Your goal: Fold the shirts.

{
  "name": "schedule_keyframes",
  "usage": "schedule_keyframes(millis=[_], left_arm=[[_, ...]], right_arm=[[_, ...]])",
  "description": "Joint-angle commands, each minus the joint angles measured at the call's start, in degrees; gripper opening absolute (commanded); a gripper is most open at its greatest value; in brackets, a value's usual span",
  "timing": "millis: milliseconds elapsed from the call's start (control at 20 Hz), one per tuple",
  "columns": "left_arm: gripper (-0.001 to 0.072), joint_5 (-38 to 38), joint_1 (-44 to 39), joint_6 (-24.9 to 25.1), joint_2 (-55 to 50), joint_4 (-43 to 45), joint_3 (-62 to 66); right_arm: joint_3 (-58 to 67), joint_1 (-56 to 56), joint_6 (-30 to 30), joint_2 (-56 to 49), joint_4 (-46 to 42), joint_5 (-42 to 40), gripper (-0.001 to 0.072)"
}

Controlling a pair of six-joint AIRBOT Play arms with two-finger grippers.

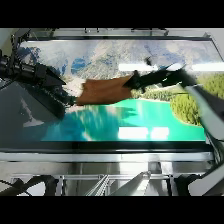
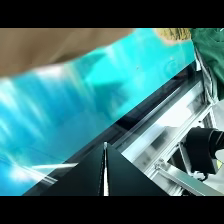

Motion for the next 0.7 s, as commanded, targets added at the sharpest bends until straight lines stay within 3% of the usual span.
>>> schedule_keyframes(millis=[0,150,300,450,650], left_arm=[[0.002,0.15,-0.07,0.07,0.0,0.0,-0.02],[0.002,0.11,-0.07,1.27,0.0,0.0,-0.02],[0.002,0.15,-0.09,1.31,0.0,0.0,-0.02],[0.002,0.33,-0.09,1.29,0.0,0.0,-0.02],[0.002,0.28,-0.09,1.29,0.0,0.0,-0.02]], right_arm=[[0.07,-15.1,8.13,13.44,-3.37,1.2,0.0015],[0.04,-33.44,14.97,21.29,-5.99,3.82,0.0015],[-0.17,-49.88,22.08,25.53,-22.23,11.43,0.0015],[-1.7,-62.01,23.41,28.44,-43.58,18.1,0.0014],[-11.04,-76.81,22.03,34.36,-53.2,18.64,0.0016]])
